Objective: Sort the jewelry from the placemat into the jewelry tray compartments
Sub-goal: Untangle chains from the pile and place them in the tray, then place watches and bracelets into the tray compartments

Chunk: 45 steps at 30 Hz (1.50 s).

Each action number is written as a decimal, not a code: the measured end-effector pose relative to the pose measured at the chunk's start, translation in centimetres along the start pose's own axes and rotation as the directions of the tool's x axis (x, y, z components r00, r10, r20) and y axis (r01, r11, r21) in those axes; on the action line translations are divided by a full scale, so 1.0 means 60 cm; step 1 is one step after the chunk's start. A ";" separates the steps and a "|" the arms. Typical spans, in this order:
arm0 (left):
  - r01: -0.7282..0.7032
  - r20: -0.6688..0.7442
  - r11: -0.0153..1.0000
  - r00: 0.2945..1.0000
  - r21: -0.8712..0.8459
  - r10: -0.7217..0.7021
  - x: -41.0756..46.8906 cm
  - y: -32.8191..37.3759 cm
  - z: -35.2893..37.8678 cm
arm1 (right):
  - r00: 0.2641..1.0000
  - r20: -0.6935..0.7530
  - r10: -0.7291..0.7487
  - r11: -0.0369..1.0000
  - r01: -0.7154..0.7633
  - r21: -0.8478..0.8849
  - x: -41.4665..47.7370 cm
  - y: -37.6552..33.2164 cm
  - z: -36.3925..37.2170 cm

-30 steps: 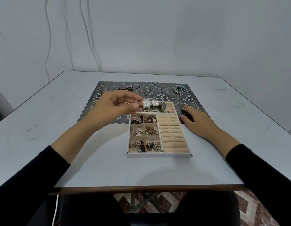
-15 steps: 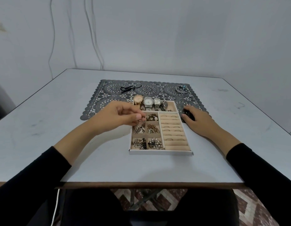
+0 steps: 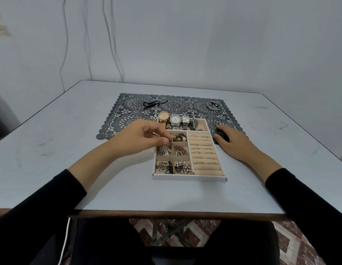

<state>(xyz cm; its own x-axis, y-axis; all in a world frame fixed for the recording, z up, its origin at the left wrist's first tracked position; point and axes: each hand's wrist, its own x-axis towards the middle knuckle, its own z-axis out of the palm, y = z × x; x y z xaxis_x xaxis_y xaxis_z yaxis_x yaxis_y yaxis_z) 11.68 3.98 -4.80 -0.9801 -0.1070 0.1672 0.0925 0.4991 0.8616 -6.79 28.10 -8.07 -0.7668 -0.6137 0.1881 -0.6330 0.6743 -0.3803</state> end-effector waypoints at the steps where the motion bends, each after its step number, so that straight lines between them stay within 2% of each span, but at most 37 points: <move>1: 0.003 -0.002 1.000 1.000 0.021 -0.003 0.000 0.001 0.001 | 1.000 -0.001 -0.001 1.000 0.001 0.002 0.000 0.000 0.000; 7: -0.042 0.010 0.996 0.999 0.078 0.042 0.000 0.002 0.000 | 1.000 0.006 -0.005 1.000 0.005 0.002 -0.001 0.000 0.000; 12: -0.090 0.051 0.968 0.995 0.233 0.080 0.003 0.001 -0.004 | 1.000 0.017 0.000 1.000 0.000 -0.001 0.000 0.000 -0.001; 17: -0.095 0.047 0.949 0.995 0.301 0.084 0.005 0.002 -0.003 | 1.000 0.023 0.007 1.000 -0.007 -0.008 -0.002 -0.002 -0.003; 34: -0.216 0.074 0.865 0.976 0.453 0.205 0.019 -0.018 -0.004 | 1.000 0.006 0.022 1.000 -0.022 0.018 0.017 0.016 0.003; 37: -0.195 -0.001 0.907 0.978 0.373 0.211 0.030 -0.023 -0.005 | 1.000 -0.007 0.031 0.999 -0.031 0.022 0.025 0.020 0.005; 40: -0.122 -0.181 0.970 0.970 0.210 0.161 0.048 -0.034 -0.008 | 0.999 -0.024 0.039 0.999 -0.038 0.038 0.035 0.026 0.007; 43: -0.050 -0.374 0.971 0.917 0.233 0.137 0.076 -0.051 -0.022 | 0.998 -0.056 0.036 0.997 -0.032 0.065 0.050 0.027 0.008; 45: 0.015 -0.413 0.960 0.904 0.280 0.106 0.093 -0.066 -0.035 | 0.997 -0.065 0.044 0.996 -0.039 0.076 0.062 0.027 0.010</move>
<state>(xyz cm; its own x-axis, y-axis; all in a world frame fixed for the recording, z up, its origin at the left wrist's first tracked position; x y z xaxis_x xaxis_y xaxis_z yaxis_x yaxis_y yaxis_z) 6.20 -0.39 -6.28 -0.8040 -0.3989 0.4410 0.0248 0.7184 0.6951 -10.63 26.65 -8.51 -0.7993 -0.5553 0.2296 -0.5925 0.6645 -0.4554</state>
